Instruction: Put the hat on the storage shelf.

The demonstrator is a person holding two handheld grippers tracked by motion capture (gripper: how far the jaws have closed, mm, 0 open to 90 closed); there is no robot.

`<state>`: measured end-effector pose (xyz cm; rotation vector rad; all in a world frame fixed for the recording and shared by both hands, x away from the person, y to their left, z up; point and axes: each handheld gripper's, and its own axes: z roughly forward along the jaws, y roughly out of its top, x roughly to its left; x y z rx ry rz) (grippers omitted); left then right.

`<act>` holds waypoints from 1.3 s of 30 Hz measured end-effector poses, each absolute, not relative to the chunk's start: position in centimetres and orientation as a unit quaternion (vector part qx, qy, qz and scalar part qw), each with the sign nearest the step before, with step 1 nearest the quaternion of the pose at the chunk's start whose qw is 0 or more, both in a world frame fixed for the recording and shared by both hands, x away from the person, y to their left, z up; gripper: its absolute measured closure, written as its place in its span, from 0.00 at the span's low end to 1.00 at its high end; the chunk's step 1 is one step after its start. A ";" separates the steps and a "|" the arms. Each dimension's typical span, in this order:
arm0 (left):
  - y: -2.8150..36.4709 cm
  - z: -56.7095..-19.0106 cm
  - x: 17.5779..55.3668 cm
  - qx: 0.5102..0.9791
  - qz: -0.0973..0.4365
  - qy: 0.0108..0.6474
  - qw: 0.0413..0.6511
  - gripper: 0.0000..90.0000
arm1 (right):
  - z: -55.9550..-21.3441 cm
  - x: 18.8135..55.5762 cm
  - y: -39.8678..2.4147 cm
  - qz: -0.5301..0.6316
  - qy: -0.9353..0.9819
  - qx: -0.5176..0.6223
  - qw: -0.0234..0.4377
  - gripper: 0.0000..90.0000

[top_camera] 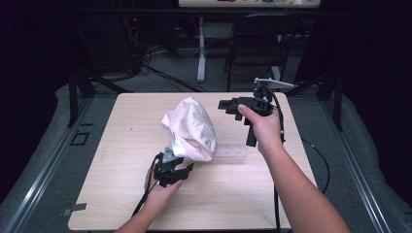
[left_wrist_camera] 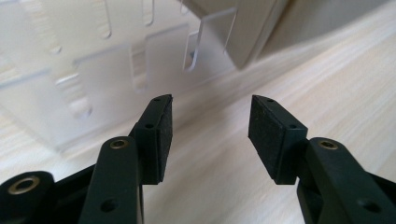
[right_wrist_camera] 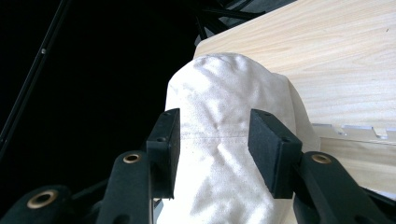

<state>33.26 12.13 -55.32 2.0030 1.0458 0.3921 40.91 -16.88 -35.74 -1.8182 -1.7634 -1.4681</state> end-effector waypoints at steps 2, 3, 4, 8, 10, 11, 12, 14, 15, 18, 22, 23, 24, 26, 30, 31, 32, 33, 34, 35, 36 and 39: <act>12.7 -55.5 32.9 0.797 0.152 0.417 0.410 0.54 | -35.7 40.8 -16.9 -0.501 -0.600 -0.615 0.103 0.60; 13.1 -55.6 32.7 0.797 0.153 0.417 0.410 0.54 | -35.6 40.7 -16.9 -0.501 -0.601 -0.614 0.102 0.60; 13.4 -55.6 32.5 0.797 0.152 0.417 0.409 0.54 | -35.6 40.6 -16.9 -0.500 -0.604 -0.613 0.100 0.59; 14.6 -55.6 32.1 0.797 0.144 0.425 0.404 0.52 | -35.7 40.3 -16.9 -0.499 -0.608 -0.611 0.086 0.58; 15.2 -55.3 31.9 0.796 0.145 0.426 0.406 0.52 | -35.7 40.1 -17.1 -0.497 -0.614 -0.608 0.084 0.57; 15.5 -55.0 31.7 0.795 0.145 0.426 0.407 0.52 | -35.7 40.0 -17.1 -0.499 -0.611 -0.609 0.083 0.57; 15.7 -54.8 31.6 0.795 0.148 0.425 0.407 0.52 | -35.8 39.9 -17.2 -0.498 -0.614 -0.607 0.080 0.57; 15.9 -54.4 31.3 0.794 0.150 0.424 0.410 0.51 | -35.8 39.7 -17.3 -0.496 -0.617 -0.606 0.076 0.56; 16.1 -54.3 31.1 0.794 0.154 0.422 0.409 0.51 | -35.8 39.6 -17.3 -0.496 -0.618 -0.606 0.076 0.56; 16.6 -54.0 30.6 0.795 0.156 0.421 0.407 0.51 | -36.0 39.3 -17.5 -0.496 -0.620 -0.604 0.072 0.55; 17.4 -54.1 30.1 0.788 0.149 0.429 0.417 0.50 | -36.2 38.7 -17.5 -0.496 -0.624 -0.600 0.071 0.54; 17.6 -54.2 30.1 0.787 0.152 0.429 0.416 0.50 | -36.2 38.6 -17.5 -0.495 -0.626 -0.598 0.070 0.54; 17.8 -54.2 30.1 0.786 0.152 0.430 0.418 0.50 | -36.3 38.4 -17.6 -0.494 -0.630 -0.596 0.068 0.53; 18.2 -54.4 30.2 0.781 0.152 0.435 0.422 0.49 | -36.5 38.0 -17.6 -0.491 -0.633 -0.594 0.065 0.53; 19.0 -54.4 30.4 0.773 0.160 0.441 0.427 0.48 | -37.2 37.4 -17.7 -0.491 -0.637 -0.591 0.063 0.52; 19.1 -54.4 30.4 0.770 0.163 0.444 0.429 0.48 | -37.3 37.3 -17.8 -0.491 -0.638 -0.590 0.062 0.52; 19.3 -54.4 30.5 0.771 0.163 0.443 0.428 0.48 | -37.5 37.2 -17.8 -0.490 -0.638 -0.590 0.062 0.52; 19.5 -54.4 30.5 0.770 0.164 0.444 0.428 0.48 | -37.7 37.1 -17.8 -0.491 -0.638 -0.590 0.062 0.52; 19.6 -54.5 30.6 0.766 0.166 0.447 0.431 0.48 | -37.9 36.9 -17.9 -0.491 -0.639 -0.588 0.062 0.52; 19.7 -54.5 30.6 0.766 0.165 0.448 0.430 0.48 | -38.1 36.8 -18.0 -0.492 -0.640 -0.587 0.062 0.51; 19.8 -54.5 30.6 0.766 0.168 0.448 0.429 0.48 | -38.2 36.6 -18.1 -0.492 -0.641 -0.586 0.061 0.51; 20.0 -54.7 30.7 0.763 0.168 0.453 0.429 0.48 | -38.6 36.3 -18.4 -0.490 -0.645 -0.584 0.055 0.51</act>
